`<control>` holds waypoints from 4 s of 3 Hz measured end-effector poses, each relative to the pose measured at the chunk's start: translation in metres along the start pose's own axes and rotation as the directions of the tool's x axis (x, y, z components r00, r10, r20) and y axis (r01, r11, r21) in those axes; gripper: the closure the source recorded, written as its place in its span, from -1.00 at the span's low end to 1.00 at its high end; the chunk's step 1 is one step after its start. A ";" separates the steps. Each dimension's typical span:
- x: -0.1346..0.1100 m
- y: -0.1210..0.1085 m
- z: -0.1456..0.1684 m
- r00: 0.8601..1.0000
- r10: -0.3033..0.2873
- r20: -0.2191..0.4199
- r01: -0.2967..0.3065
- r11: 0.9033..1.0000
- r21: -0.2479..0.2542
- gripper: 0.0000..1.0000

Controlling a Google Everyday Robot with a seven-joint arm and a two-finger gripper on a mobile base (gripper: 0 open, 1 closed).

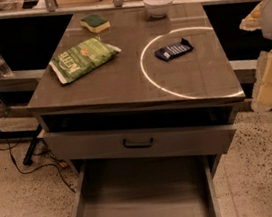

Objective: Place green jalapeno chip bag into middle drawer

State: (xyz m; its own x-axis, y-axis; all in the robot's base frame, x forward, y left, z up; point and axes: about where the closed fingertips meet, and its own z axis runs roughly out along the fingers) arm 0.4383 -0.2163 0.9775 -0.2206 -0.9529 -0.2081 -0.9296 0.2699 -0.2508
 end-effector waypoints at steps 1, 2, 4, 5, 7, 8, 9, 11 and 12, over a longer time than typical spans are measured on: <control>-0.005 -0.006 0.001 1.000 -0.019 0.017 0.018 1.000 0.005 -1.00; -0.020 -0.033 0.014 0.993 -0.093 0.068 0.094 0.996 0.000 -1.00; -0.166 -0.110 0.070 0.872 -0.331 0.360 0.331 0.941 0.064 -1.00; -0.169 -0.111 0.072 0.870 -0.329 0.366 0.328 0.942 0.068 -1.00; -0.244 -0.146 0.138 0.818 -0.304 0.488 0.279 0.952 0.126 -1.00; -0.296 -0.179 0.195 0.793 -0.283 0.539 0.235 0.959 0.159 -1.00; -0.321 -0.197 0.224 0.787 -0.252 0.563 0.189 0.967 0.169 -1.00; -0.347 -0.215 0.261 0.825 -0.116 0.553 0.067 0.992 0.108 -0.81; -0.343 -0.219 0.268 0.840 -0.047 0.541 0.009 0.997 0.073 -0.17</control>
Offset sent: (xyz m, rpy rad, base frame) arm 0.0748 0.0201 -0.0050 0.0674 -0.0348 0.2110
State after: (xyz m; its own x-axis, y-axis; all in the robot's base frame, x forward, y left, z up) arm 0.7969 0.0879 0.8502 0.0183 -0.7379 -0.6747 -0.9075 0.2710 -0.3210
